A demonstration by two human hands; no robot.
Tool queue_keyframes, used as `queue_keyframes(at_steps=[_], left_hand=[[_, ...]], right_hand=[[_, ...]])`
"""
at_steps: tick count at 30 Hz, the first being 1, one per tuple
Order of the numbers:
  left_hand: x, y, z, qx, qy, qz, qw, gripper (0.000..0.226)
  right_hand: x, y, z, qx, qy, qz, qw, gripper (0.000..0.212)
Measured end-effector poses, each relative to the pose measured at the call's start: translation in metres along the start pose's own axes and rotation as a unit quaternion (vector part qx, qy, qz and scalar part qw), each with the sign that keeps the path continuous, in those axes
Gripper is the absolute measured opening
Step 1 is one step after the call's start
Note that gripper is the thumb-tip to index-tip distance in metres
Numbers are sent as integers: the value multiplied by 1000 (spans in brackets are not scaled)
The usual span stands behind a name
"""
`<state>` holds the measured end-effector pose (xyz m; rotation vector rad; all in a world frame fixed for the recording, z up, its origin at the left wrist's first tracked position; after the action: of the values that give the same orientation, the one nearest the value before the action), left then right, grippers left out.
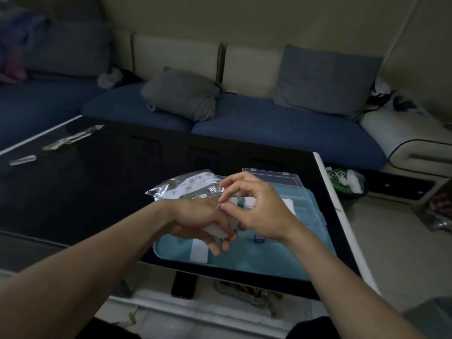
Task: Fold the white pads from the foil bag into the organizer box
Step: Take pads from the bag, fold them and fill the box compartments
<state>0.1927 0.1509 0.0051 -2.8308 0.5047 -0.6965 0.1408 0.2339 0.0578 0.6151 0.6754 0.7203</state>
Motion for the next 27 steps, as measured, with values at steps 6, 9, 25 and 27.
queue_keyframes(at_steps=[6, 9, 25, 27], left_hand=[[15, 1, 2, -16, 50, 87, 995, 32], [15, 4, -1, -9, 45, 111, 993, 28], [-29, 7, -18, 31, -61, 71, 995, 27], [-29, 9, -21, 24, -69, 58, 996, 27]], right_hand=[[-10, -3, 20, 53, -19, 38, 998, 10], [-14, -5, 27, 65, -26, 27, 997, 8], [0, 20, -48, -249, -288, -120, 917, 11], [0, 20, -55, -284, -287, -123, 906, 11]])
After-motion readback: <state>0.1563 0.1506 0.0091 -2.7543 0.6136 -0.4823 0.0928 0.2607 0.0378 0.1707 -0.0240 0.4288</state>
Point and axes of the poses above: each hand's wrist, its own x-axis away from the middle knuckle, its own y-axis out of the back of the hand, z = x × y, the point moved 7 cm from there along -x, towards the middle knuckle, and after that the axes turned 15 degrees about x, right-handed, at the moved point
